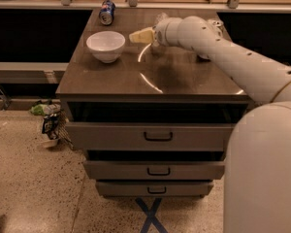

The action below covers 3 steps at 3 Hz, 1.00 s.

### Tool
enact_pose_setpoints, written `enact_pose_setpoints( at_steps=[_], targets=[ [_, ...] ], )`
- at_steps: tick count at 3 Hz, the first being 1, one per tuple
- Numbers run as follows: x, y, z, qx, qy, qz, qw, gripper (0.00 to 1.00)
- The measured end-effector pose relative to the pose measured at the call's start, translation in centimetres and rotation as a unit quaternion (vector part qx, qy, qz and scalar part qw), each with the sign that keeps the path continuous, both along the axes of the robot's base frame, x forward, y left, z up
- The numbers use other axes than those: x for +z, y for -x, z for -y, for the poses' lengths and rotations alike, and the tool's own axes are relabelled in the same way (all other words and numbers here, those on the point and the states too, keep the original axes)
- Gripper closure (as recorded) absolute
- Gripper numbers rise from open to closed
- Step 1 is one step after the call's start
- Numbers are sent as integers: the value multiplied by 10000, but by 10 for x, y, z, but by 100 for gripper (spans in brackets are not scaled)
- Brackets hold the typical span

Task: Move water bottle near white bowl

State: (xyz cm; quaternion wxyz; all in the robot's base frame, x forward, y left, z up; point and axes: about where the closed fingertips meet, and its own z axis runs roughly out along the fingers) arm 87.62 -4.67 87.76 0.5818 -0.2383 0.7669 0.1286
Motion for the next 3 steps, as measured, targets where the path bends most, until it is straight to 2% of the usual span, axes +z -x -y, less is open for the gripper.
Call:
enact_pose_setpoints(
  at_steps=[1,3],
  targets=[
    [-12,-7,-7,-66,11,-71,10000,15],
    [-21,-10,-12,-122,14,-132,9998,61]
  ],
)
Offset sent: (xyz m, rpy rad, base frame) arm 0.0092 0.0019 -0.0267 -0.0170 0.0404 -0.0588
